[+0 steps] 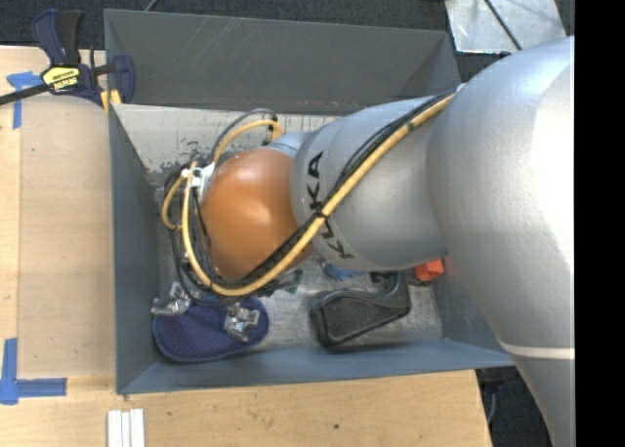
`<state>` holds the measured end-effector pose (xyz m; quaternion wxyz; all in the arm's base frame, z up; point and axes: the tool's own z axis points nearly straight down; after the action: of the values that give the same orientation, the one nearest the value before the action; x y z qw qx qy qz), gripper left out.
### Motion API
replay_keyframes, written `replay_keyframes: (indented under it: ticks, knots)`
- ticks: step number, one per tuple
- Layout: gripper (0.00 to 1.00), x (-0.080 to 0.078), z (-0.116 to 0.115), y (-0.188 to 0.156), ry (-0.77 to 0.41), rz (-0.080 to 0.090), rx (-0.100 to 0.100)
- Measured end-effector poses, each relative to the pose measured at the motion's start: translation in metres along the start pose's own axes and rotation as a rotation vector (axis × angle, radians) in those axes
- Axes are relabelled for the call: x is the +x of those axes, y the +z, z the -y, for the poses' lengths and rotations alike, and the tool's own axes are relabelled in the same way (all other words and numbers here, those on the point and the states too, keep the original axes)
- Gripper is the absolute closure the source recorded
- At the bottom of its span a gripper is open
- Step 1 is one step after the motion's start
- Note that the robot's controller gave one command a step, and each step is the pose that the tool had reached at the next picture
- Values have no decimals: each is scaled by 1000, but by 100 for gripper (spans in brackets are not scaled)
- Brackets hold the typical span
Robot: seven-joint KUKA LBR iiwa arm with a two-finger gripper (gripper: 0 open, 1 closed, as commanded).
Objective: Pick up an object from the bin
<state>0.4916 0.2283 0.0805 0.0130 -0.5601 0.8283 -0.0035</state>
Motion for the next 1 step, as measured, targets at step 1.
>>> replay_keyframes:
  ticks: [1]
  knots:
    - [0, 5, 10, 1, -6, 10, -10]
